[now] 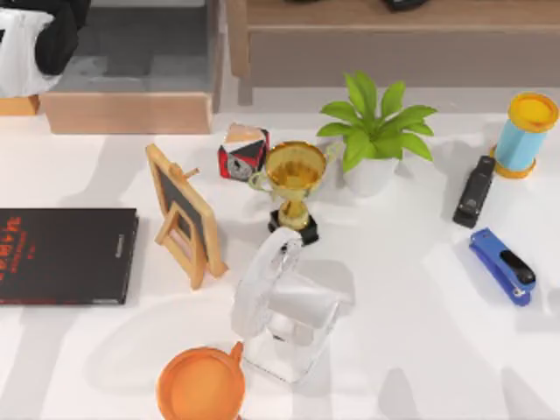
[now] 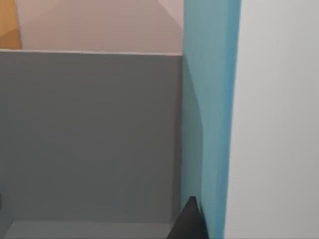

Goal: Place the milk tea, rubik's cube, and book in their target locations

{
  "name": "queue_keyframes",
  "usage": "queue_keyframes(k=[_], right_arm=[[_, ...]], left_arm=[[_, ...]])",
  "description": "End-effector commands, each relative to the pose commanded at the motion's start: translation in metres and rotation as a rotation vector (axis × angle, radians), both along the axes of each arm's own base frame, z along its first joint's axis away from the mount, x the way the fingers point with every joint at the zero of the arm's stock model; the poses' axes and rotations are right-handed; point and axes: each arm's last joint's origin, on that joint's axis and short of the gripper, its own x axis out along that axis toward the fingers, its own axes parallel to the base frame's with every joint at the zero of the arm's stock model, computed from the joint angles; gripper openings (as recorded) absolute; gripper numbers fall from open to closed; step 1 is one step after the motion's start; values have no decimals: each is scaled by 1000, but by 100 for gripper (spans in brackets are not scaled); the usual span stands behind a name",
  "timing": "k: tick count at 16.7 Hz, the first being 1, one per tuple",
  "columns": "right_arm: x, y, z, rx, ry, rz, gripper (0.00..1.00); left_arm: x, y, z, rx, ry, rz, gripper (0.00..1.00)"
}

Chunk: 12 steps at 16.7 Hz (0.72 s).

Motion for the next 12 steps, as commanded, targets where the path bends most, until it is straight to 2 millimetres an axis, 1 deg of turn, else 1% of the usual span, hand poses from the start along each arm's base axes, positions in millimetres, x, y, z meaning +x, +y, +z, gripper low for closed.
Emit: queue_keyframes(k=[4,12], right_arm=[[0,0,0,0,0,0,100],[0,0,0,0,0,0,100]], left_arm=[[-1,-1,1,1,-2,-2,0],[-10,-1,11,1,-2,-2,0]])
